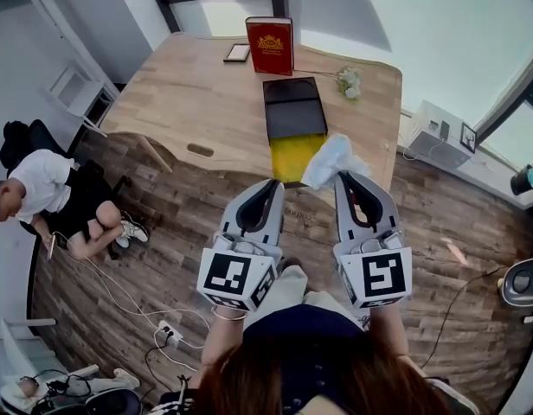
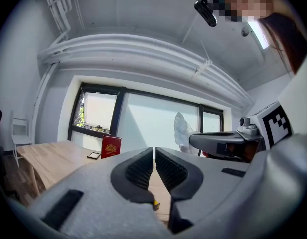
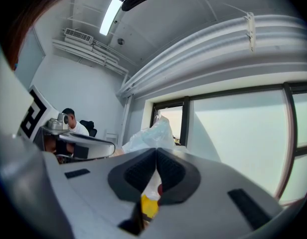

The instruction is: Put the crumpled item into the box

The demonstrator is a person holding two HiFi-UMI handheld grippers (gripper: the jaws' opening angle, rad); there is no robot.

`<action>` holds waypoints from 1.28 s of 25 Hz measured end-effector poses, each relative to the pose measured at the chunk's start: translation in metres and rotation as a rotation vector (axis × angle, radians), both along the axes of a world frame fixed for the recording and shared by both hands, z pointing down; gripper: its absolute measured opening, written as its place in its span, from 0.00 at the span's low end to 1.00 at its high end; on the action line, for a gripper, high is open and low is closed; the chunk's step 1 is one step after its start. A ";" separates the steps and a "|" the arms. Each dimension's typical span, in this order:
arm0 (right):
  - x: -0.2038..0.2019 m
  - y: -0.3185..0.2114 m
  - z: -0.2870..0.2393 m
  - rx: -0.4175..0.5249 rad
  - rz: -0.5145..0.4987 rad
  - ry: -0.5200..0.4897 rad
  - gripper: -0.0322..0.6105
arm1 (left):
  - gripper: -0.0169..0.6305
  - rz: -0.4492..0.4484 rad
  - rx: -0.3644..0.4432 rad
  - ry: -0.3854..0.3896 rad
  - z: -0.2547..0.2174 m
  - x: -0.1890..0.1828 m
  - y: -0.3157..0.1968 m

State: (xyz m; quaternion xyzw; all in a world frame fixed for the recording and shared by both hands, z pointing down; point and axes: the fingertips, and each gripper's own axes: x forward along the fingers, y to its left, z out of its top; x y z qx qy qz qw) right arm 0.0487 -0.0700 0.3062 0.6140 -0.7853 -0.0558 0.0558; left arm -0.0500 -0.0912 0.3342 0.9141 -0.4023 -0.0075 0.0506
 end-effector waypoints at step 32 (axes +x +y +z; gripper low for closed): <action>-0.001 -0.117 0.055 -0.156 -0.007 0.095 0.09 | 0.08 -0.016 -0.057 0.032 0.013 0.001 -0.112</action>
